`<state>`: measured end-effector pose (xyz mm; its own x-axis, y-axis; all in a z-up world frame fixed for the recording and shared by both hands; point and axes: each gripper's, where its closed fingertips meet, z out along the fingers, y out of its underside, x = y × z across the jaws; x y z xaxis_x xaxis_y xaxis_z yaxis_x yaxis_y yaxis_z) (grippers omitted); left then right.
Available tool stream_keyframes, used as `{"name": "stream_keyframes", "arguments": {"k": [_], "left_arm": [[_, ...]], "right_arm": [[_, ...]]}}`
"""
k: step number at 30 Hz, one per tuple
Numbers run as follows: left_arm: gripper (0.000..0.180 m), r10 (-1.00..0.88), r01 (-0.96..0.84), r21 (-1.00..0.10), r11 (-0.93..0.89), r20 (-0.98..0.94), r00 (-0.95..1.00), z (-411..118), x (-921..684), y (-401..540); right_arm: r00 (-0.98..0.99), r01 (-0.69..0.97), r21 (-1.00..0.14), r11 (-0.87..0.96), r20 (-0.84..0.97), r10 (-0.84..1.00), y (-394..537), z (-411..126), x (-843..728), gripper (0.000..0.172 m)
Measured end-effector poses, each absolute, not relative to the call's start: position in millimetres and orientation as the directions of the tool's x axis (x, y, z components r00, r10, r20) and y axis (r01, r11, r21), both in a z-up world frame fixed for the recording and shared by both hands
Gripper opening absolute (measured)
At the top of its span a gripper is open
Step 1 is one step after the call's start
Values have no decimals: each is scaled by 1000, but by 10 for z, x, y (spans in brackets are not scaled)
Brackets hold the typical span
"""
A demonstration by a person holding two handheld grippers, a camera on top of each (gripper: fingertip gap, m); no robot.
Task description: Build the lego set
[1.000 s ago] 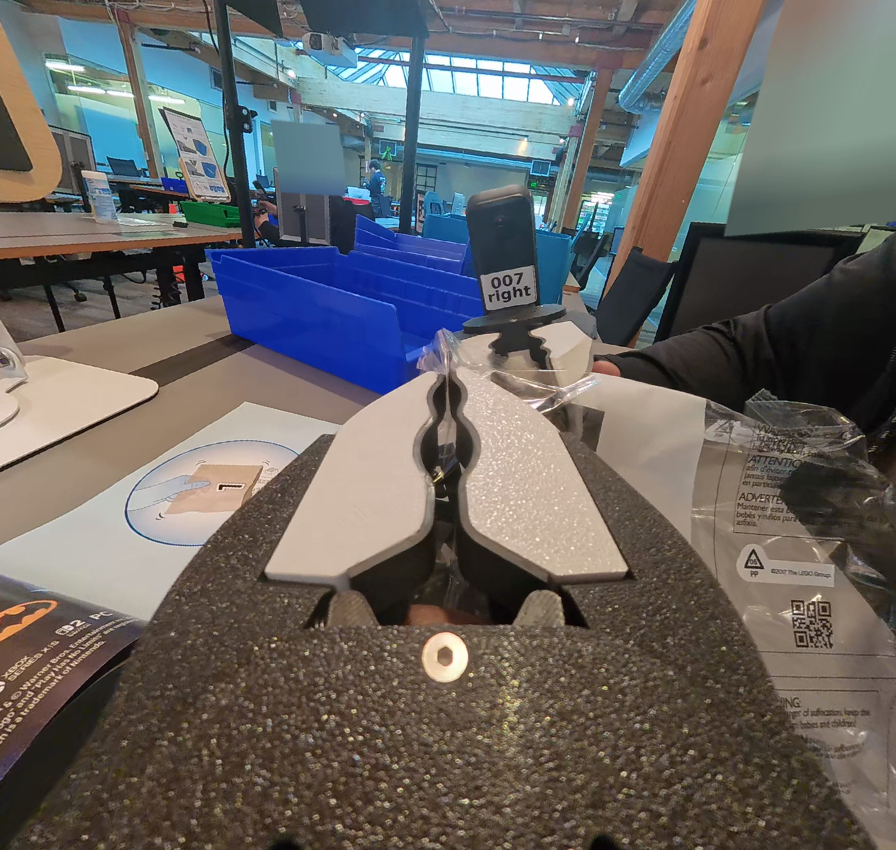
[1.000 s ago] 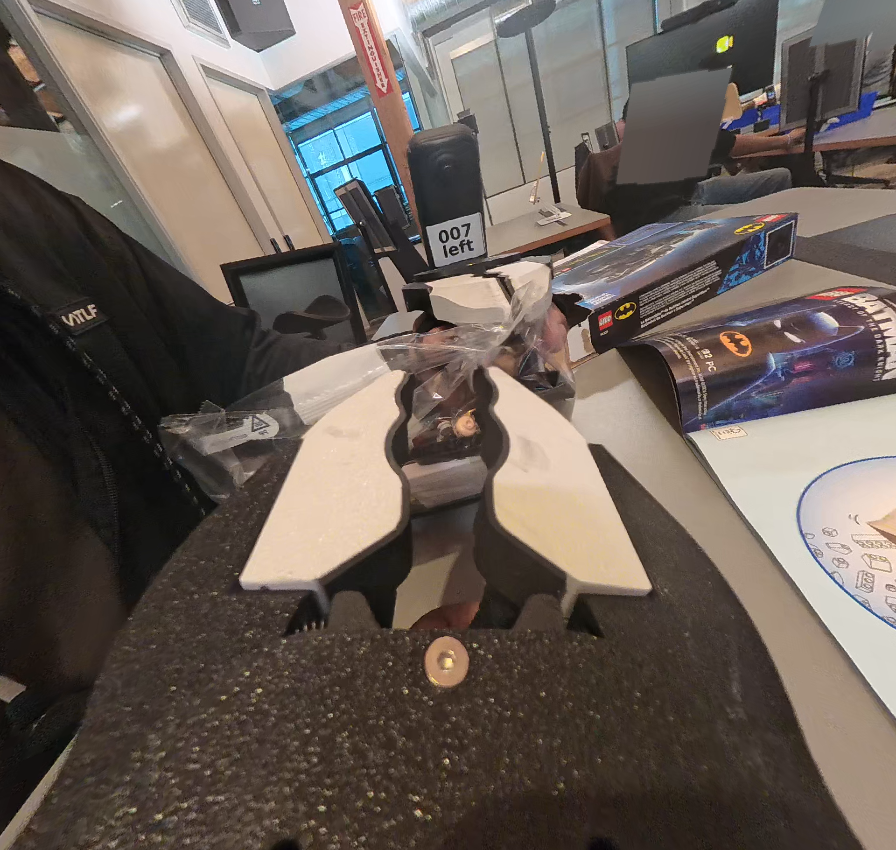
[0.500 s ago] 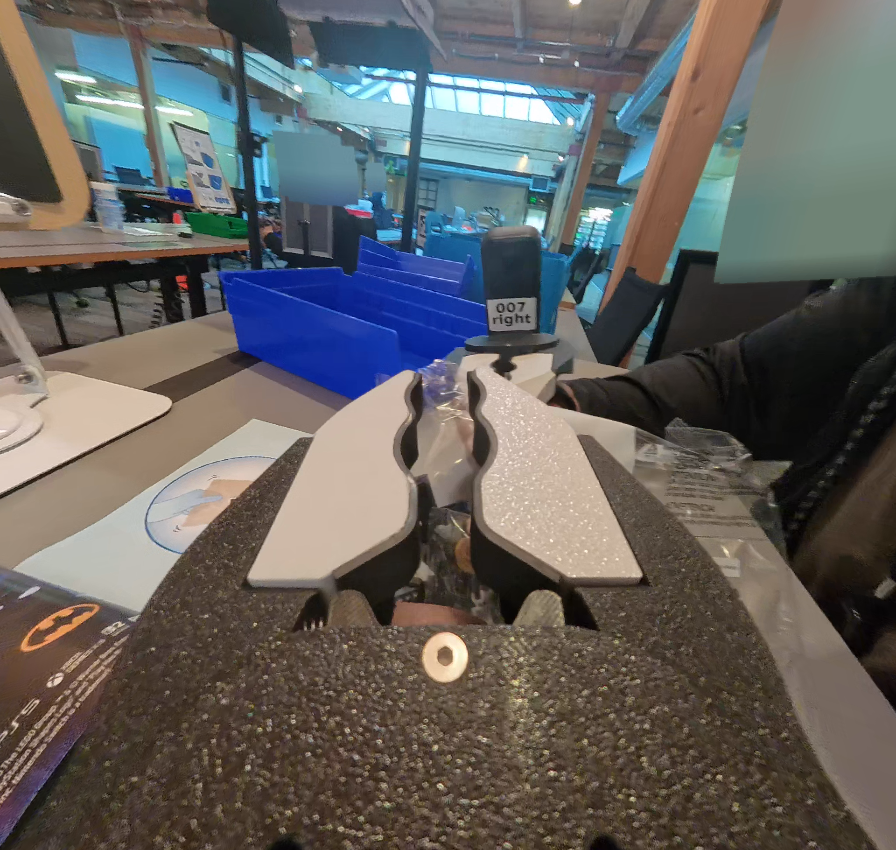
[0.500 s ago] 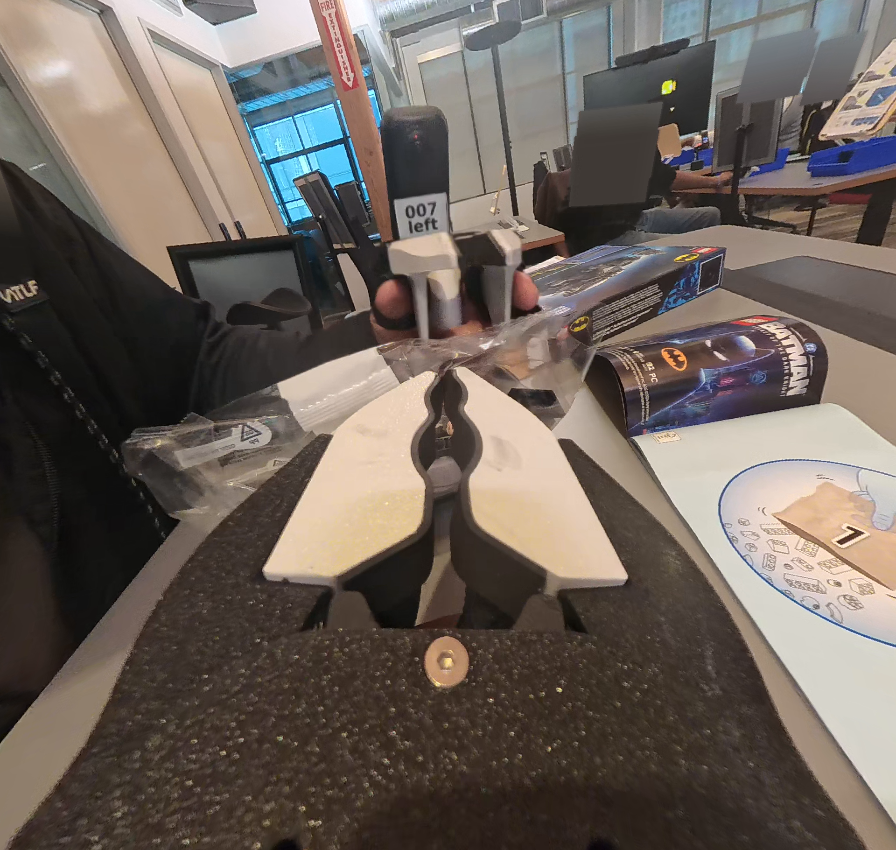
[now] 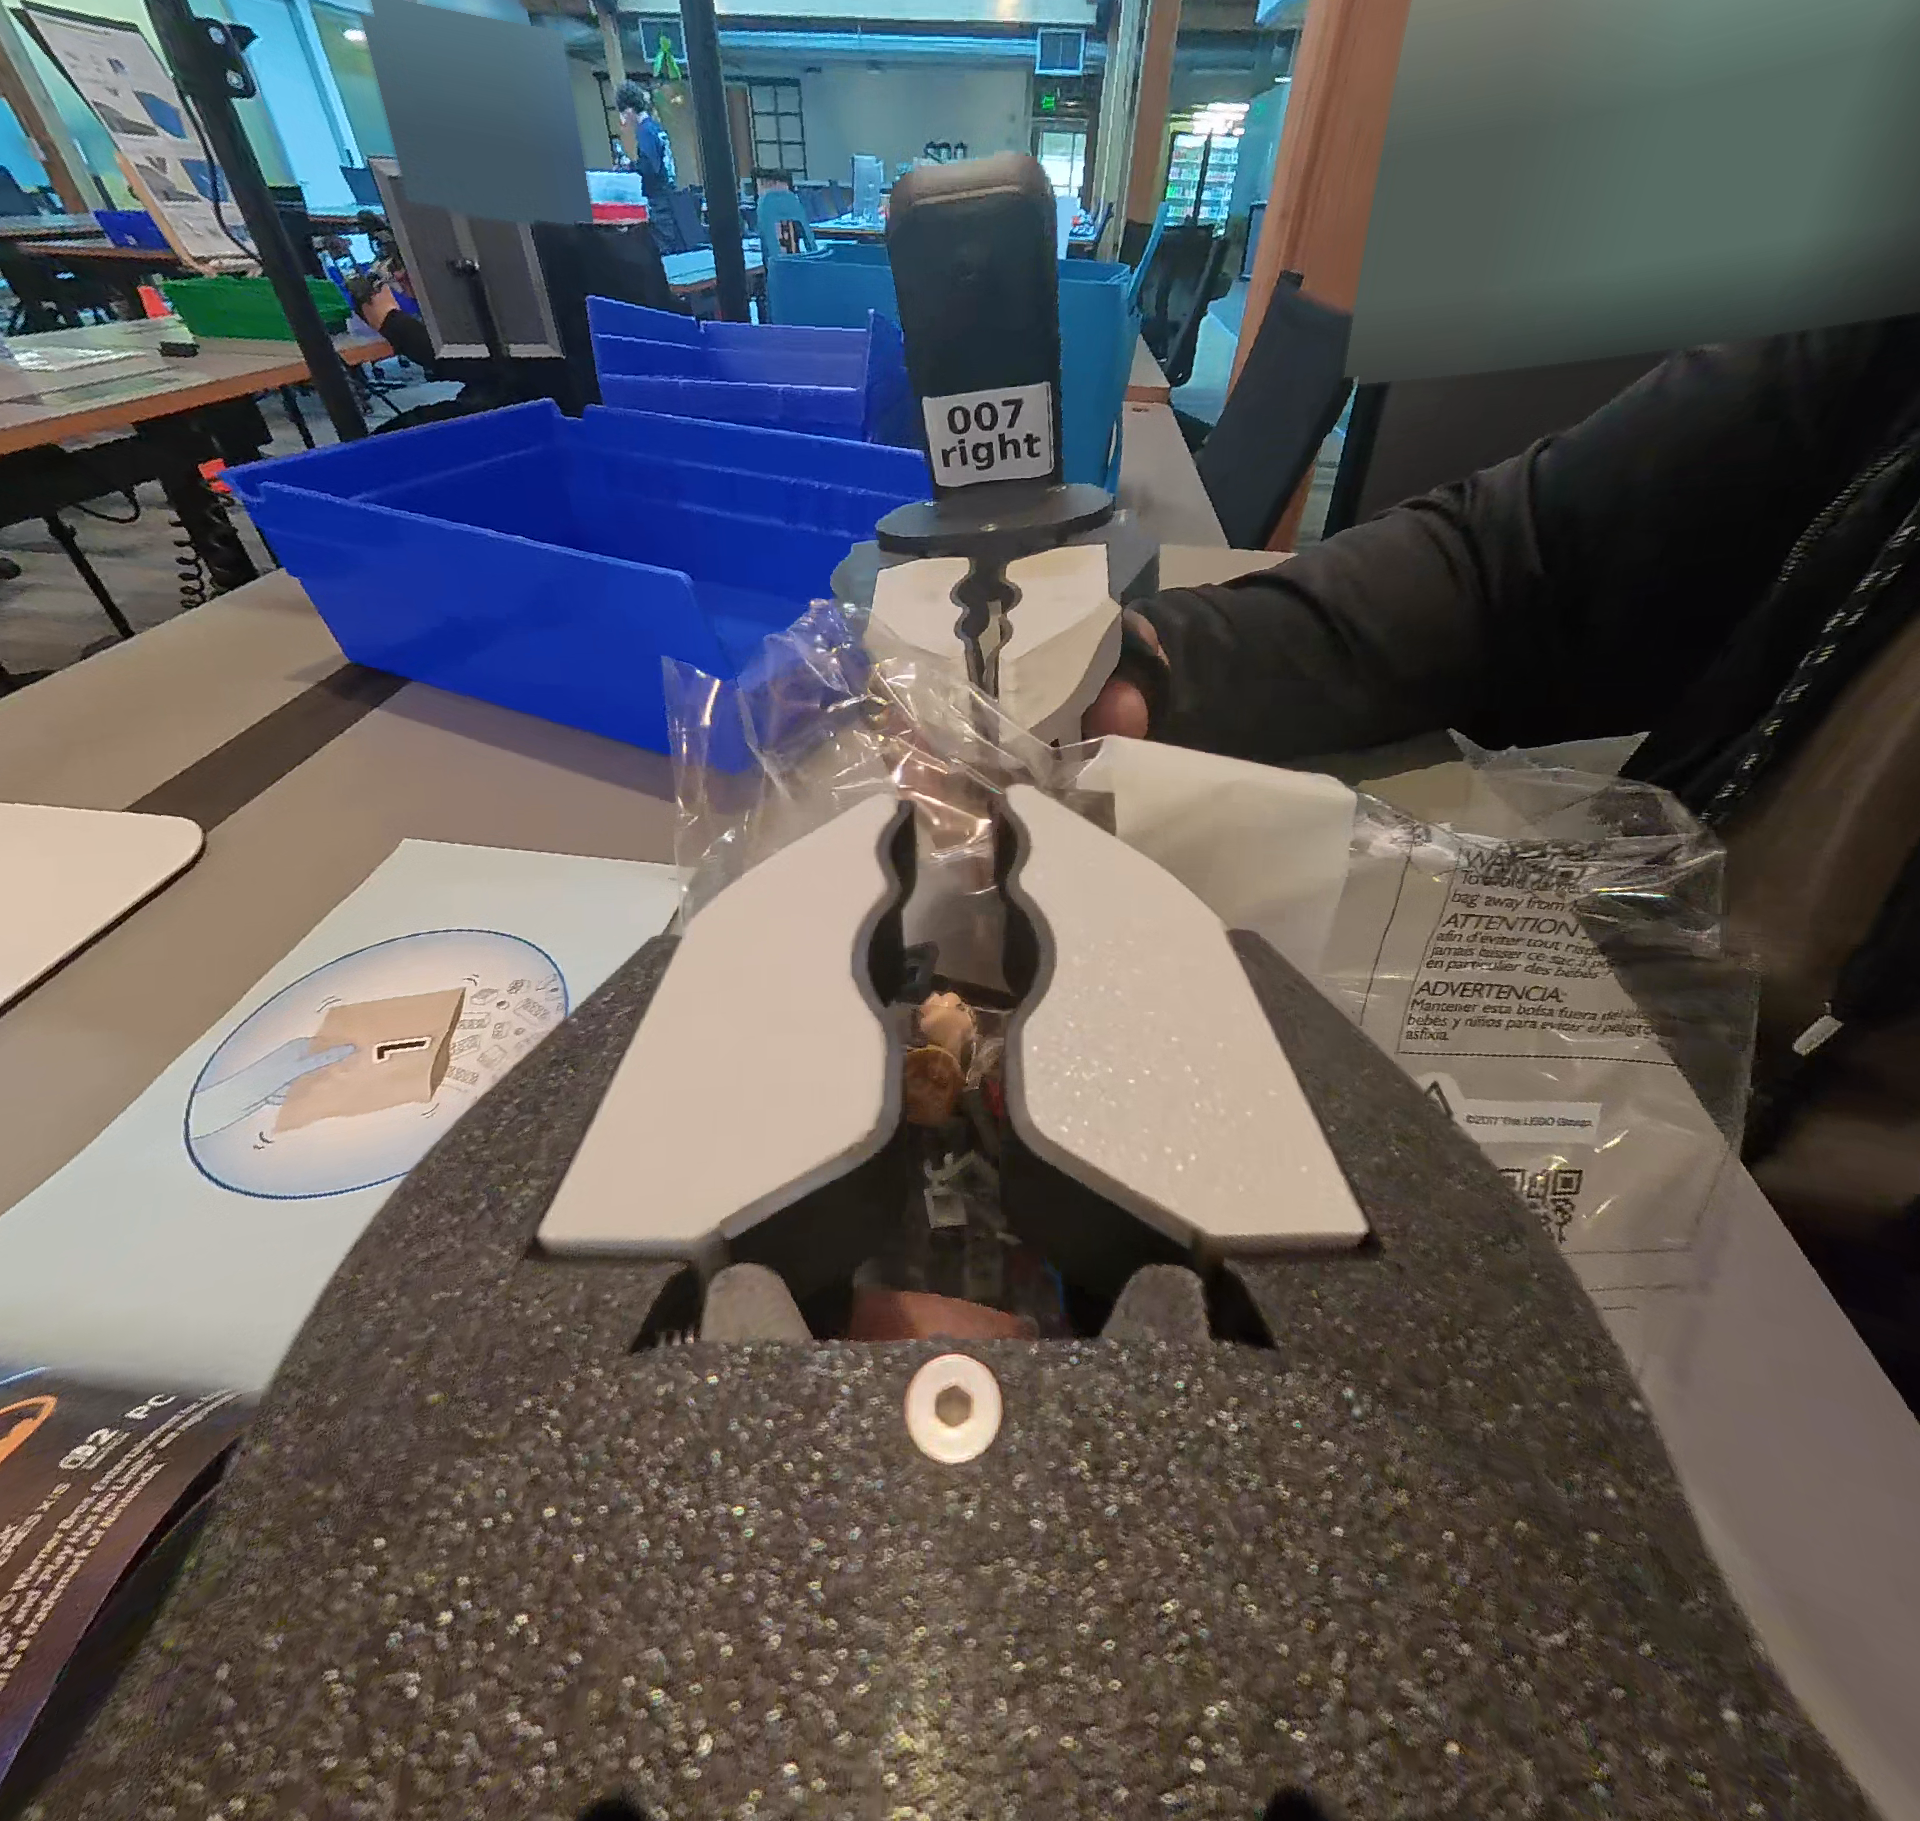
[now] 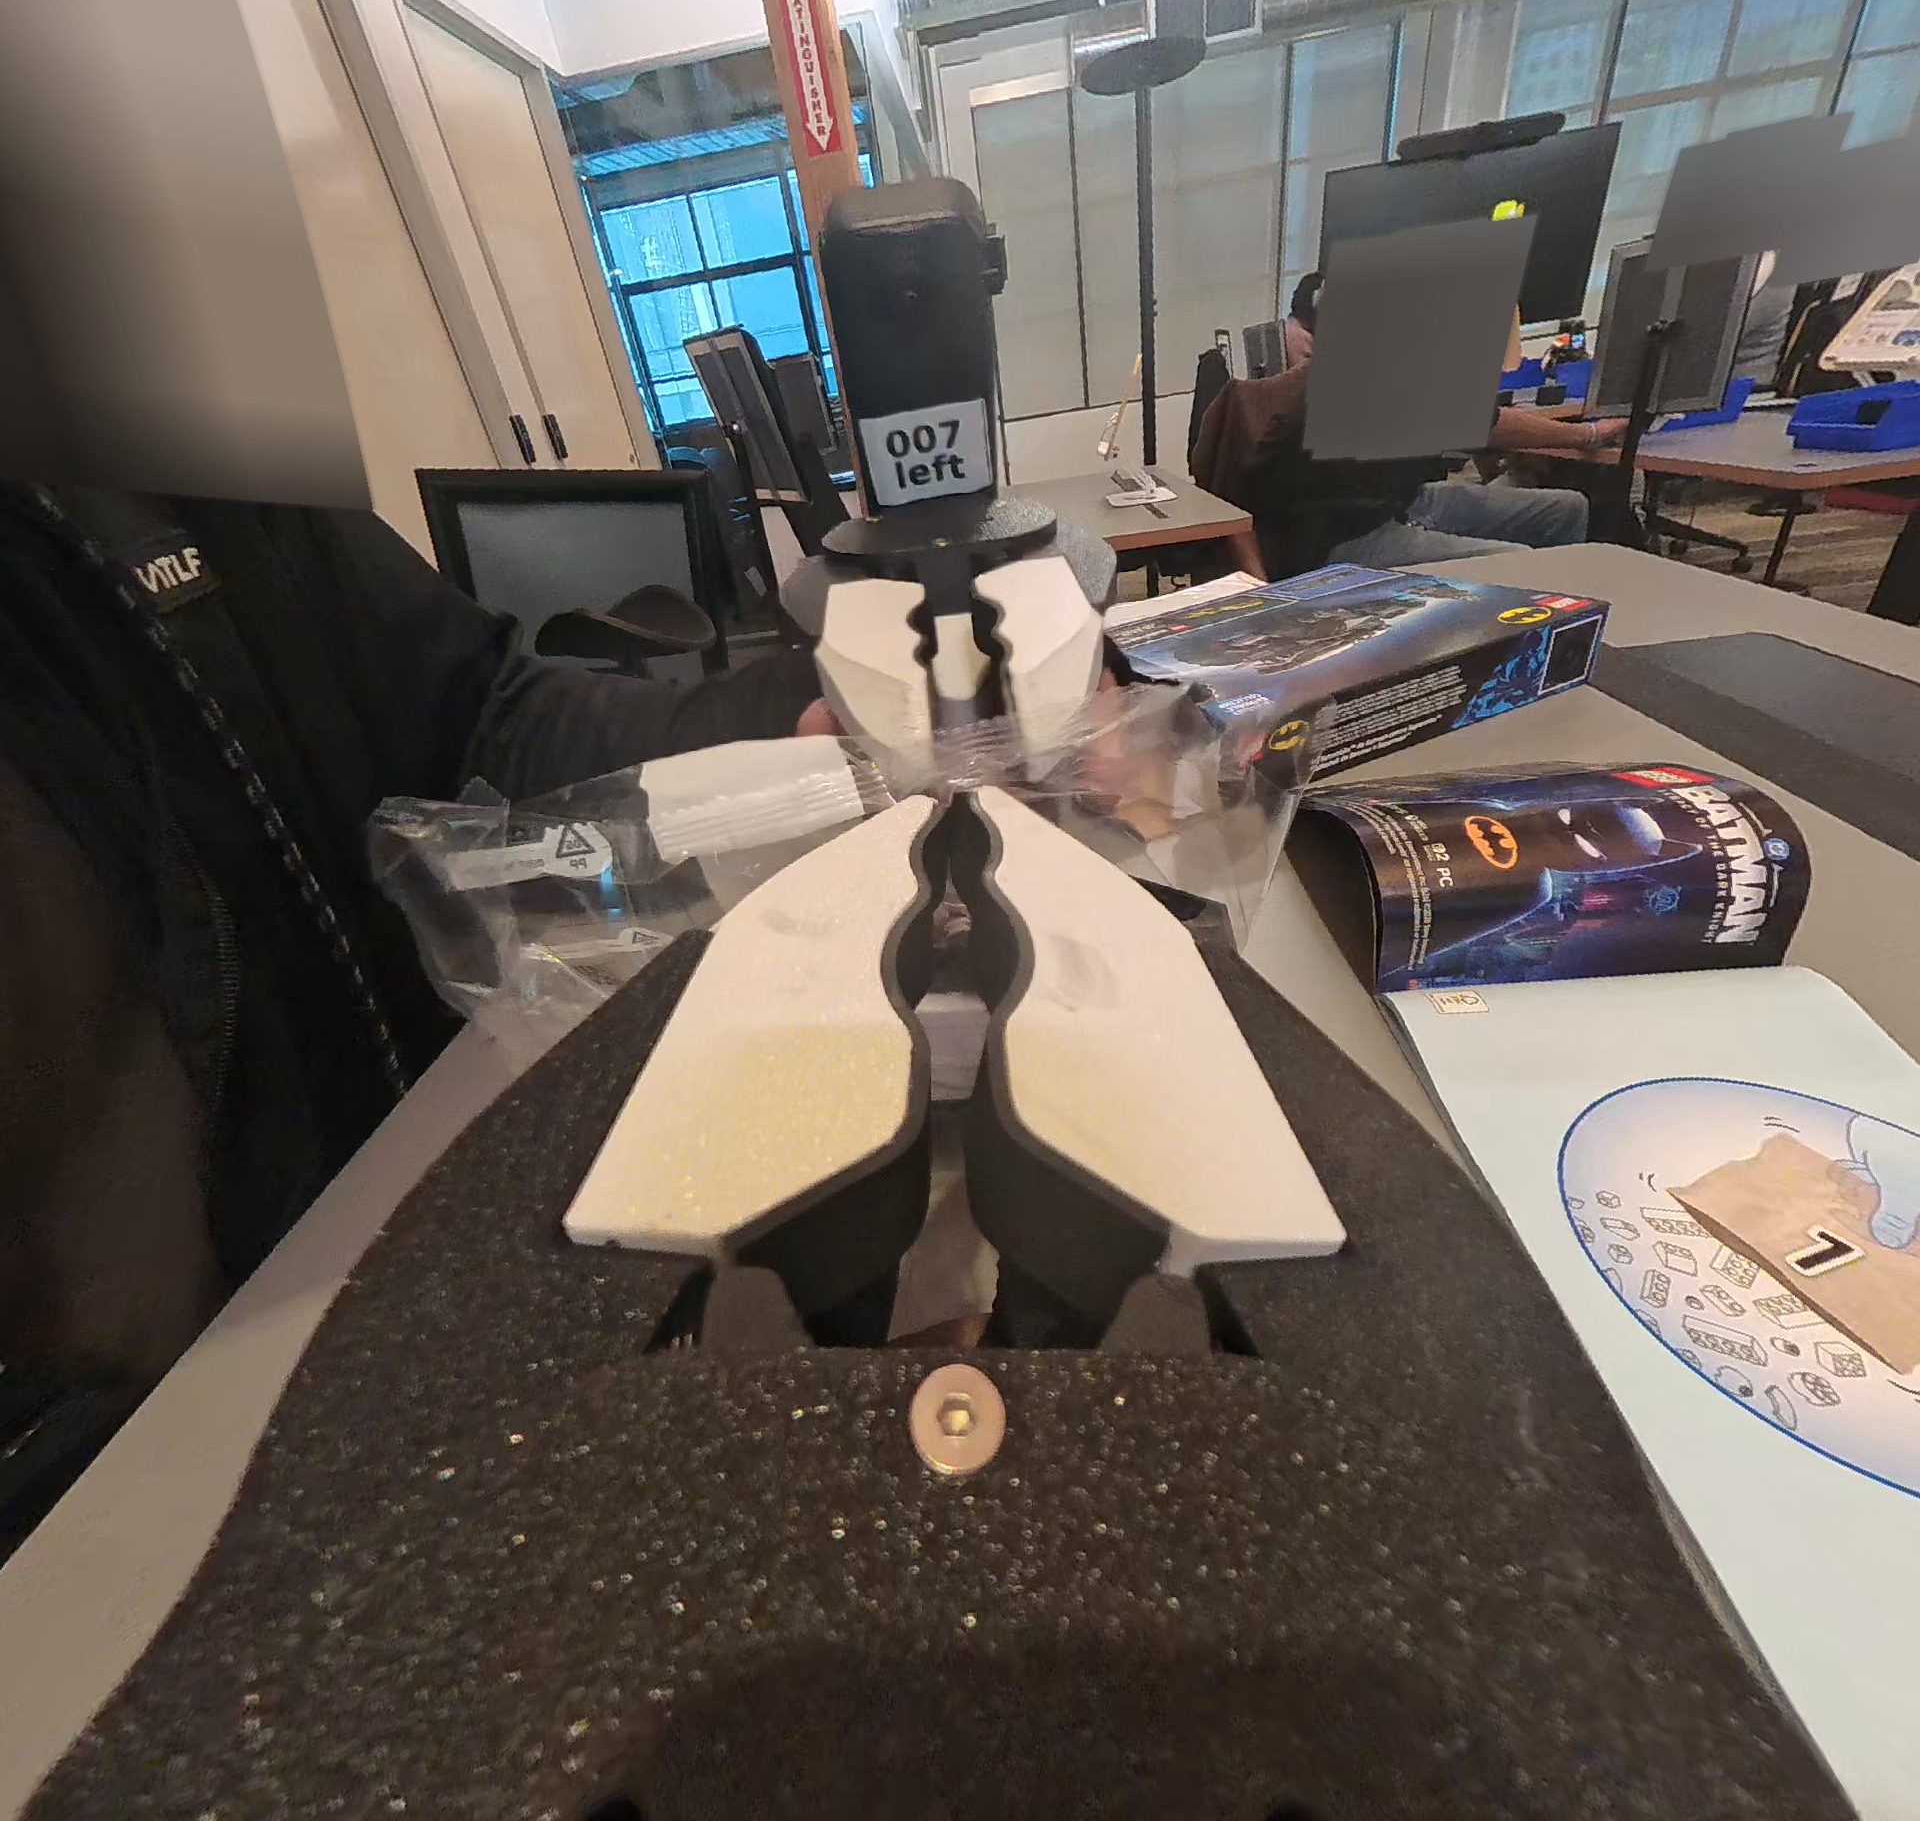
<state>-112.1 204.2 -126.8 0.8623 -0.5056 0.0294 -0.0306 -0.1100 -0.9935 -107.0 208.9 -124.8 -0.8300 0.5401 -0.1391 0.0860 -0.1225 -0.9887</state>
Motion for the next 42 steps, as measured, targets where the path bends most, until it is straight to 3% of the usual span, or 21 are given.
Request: {"name": "stream_keyframes", "arguments": {"k": [2,11,15,26,30,42], "left_arm": [[0,-517,-29,-995,-100,27,856,-1268,-1097,2044],[0,-544,-6,-999,-42,18,839,-1193,-1056,2018],[27,-593,17,-997,-74,58,803,-1199,-983,1962],[32,-710,5,-999,-49,39,703,-1177,-811,1753],[32,-680,-88,-996,-30,-44,732,-1229,-763,1813],[6,-627,-153,-988,-13,-111,771,-1300,-741,1960]], "right_arm": [[-831,83,-989,-124,-138,538,2079,-1237,-1061,0],[-852,76,-989,-126,-131,507,2092,-1215,-981,0],[-875,71,-988,-136,-127,467,2089,-1199,-915,0],[-896,74,-986,-147,-130,425,2068,-1181,-860,0],[-893,75,-986,-148,-133,430,2070,-1185,-866,0],[-871,85,-983,-165,-154,467,2149,-1196,-928,0]]}}
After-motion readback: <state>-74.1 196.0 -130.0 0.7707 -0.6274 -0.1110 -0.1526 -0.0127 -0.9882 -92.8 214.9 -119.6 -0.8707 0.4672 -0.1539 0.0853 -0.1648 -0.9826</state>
